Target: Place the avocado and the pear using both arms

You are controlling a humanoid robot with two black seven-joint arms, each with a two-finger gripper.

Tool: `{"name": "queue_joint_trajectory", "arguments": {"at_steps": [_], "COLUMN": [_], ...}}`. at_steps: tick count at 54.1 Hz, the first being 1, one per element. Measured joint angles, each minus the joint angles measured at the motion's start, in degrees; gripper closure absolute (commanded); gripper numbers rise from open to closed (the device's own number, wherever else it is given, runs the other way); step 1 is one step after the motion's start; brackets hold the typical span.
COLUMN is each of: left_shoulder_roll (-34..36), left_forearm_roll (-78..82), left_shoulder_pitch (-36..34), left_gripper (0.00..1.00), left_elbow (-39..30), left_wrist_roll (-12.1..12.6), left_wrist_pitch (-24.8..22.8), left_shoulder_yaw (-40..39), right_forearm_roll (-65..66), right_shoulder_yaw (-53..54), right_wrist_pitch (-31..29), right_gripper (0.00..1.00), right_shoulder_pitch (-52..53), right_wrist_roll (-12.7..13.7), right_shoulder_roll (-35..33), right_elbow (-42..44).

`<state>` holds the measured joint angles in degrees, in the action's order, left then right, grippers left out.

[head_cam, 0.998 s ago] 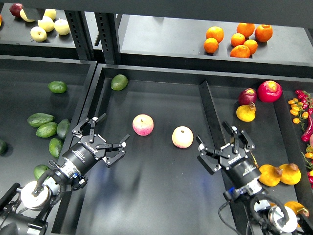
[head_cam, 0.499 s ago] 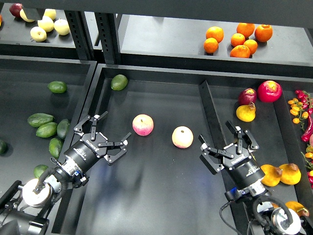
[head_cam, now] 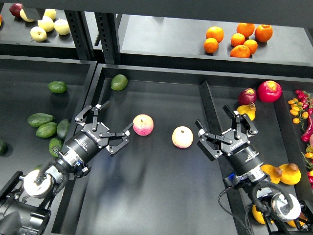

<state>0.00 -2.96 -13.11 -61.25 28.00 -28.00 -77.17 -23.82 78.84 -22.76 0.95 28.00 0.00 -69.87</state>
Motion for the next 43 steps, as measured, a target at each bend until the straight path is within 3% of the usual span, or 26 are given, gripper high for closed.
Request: {"name": "queue_joint_trajectory", "arguments": {"at_steps": [43], "left_shoulder_roll": [0.0], "left_forearm_roll": [0.0], "left_shoulder_pitch": [0.1], "left_gripper": [0.01], "left_elbow": [-0.1], "left_wrist_roll": [0.0], "left_wrist_pitch": [0.0], "left_shoulder_yaw": [0.0], "right_forearm_roll": [0.0], "right_shoulder_yaw": [-0.1], "right_wrist_pitch": [0.0], "right_gripper": [0.00], "right_shoulder_pitch": [-0.1], "right_wrist_roll": [0.0], "right_shoulder_roll": [0.0], "right_elbow": [-0.1]}}
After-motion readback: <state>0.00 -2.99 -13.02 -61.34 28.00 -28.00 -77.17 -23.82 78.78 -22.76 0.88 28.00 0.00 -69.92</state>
